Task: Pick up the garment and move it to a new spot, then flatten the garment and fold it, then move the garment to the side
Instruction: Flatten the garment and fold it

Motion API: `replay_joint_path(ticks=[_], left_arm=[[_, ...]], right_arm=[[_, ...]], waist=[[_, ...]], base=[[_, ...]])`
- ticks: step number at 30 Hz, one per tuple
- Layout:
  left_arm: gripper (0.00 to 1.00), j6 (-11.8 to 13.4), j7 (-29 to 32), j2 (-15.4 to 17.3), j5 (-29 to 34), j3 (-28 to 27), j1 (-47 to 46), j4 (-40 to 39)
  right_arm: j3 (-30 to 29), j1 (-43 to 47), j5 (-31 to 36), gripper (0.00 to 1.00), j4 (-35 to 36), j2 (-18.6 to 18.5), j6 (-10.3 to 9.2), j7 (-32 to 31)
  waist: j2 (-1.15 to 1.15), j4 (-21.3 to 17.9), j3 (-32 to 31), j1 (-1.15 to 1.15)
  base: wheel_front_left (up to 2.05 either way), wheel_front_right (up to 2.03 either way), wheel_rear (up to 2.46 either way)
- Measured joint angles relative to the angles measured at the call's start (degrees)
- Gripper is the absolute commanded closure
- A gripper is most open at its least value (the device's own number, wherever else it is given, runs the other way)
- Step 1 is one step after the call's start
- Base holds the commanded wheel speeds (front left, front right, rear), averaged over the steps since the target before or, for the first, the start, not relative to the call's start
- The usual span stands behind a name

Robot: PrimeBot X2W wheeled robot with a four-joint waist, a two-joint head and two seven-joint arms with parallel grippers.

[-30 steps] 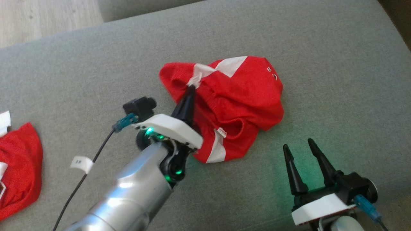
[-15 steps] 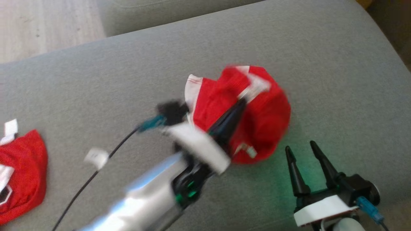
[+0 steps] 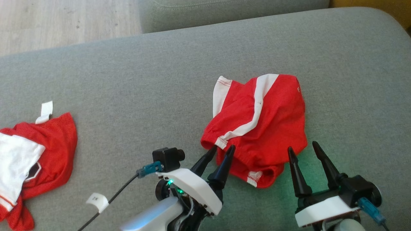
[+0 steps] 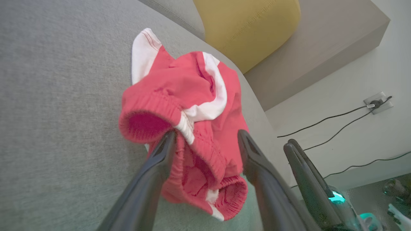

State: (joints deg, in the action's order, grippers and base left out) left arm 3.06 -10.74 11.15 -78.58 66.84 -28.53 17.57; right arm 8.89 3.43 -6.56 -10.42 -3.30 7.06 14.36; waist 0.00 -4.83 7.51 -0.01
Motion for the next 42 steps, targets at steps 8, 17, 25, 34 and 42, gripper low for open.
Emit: replay_joint_path(ticks=[8, 17, 25, 34, 42], left_arm=[[0.0, 3.9, 0.1, 2.2, 0.5, 0.4, 0.6, -5.4], [0.0, 4.9, 3.3, 2.5, -3.2, 1.2, 3.1, -6.7], [0.0, 1.4, 2.1, -0.5, -5.3, -1.7, 3.0, 1.2], [0.0, -1.1, -1.1, -4.1, -5.6, -4.9, 0.6, 9.5], [0.0, -2.1, -3.0, -6.1, -5.0, -8.0, -0.5, 14.3]], right_arm=[[0.1, 0.8, 0.0, 0.0, 0.2, -0.2, 0.0, 0.0], [0.0, 0.8, 0.0, 0.0, 0.3, -0.2, 0.0, 0.0], [0.0, 0.7, 0.0, 0.0, 0.5, -0.6, 0.0, 0.0], [0.1, 0.7, 0.0, 0.0, 0.5, -1.1, 0.0, 0.0], [0.3, 0.8, 0.0, 0.0, 0.5, -1.5, 0.0, 0.0]], waist=[[0.0, -0.3, 0.1, 0.0], [0.0, -1.1, 1.0, 0.01], [0.0, -1.0, 1.7, 0.01], [0.0, -0.9, 2.0, 0.01], [0.0, -0.9, 1.8, 0.01]], base=[[0.0, 0.0, 0.0], [0.0, 0.0, 0.0], [0.0, 0.0, 0.0], [0.0, 0.0, 0.0], [0.0, 0.0, 0.0]])
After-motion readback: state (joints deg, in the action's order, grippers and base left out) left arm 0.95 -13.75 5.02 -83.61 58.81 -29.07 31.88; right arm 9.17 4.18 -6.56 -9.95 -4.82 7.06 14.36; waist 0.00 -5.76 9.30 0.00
